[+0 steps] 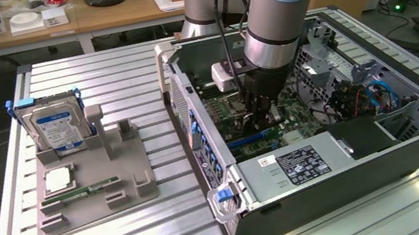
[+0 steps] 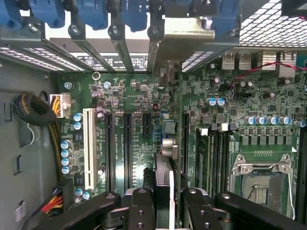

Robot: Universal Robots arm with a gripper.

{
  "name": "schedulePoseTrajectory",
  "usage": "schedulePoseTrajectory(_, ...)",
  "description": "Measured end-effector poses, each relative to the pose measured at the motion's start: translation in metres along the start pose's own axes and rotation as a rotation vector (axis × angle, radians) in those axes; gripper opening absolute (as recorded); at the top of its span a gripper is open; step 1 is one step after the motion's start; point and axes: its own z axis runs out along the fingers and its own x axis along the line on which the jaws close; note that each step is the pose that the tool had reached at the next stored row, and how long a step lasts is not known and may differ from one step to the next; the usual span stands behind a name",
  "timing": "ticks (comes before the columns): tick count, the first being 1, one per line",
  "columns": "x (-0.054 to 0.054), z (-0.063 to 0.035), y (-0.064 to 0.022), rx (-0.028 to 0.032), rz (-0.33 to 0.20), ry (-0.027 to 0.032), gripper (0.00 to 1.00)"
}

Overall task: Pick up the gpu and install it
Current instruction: 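Insert the gpu into the slot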

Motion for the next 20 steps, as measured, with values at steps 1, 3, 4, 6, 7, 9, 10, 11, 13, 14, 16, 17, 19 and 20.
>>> schedulePoseTrajectory(1,0.0000,0.0002,0.0003,-0.0001,0.000,0.0000,0.27)
schedulePoseTrajectory(3,0.0000,0.0003,0.0003,-0.0001,0.000,-0.0001,0.27)
schedulePoseTrajectory(4,0.0000,0.0004,0.0003,0.0000,0.000,-0.0001,0.27)
schedulePoseTrajectory(6,0.0000,0.0004,0.0004,0.0000,0.000,-0.0002,0.27)
schedulePoseTrajectory(7,0.0000,0.0004,0.0004,0.0000,0.000,-0.0002,0.27)
schedulePoseTrajectory(9,0.0000,0.0006,0.0009,0.0001,0.000,-0.0002,0.27)
schedulePoseTrajectory(10,0.0000,0.0009,0.0011,0.0001,0.000,-0.0003,0.27)
schedulePoseTrajectory(11,0.0000,0.0012,0.0012,0.0000,0.000,-0.0004,0.27)
schedulePoseTrajectory(13,0.0000,0.0022,0.0015,-0.0001,0.000,-0.0004,0.27)
schedulePoseTrajectory(14,0.0001,0.0027,0.0017,-0.0002,0.000,-0.0002,0.27)
schedulePoseTrajectory(16,0.0002,0.0039,0.0019,-0.0003,0.000,-0.0002,0.27)
schedulePoseTrajectory(17,0.0002,0.0044,0.0020,-0.0003,0.000,-0.0002,0.27)
schedulePoseTrajectory(19,0.0003,0.0052,0.0024,-0.0006,0.000,-0.0001,0.27)
schedulePoseTrajectory(20,0.0003,0.0057,0.0026,-0.0006,0.000,-0.0002,0.27)
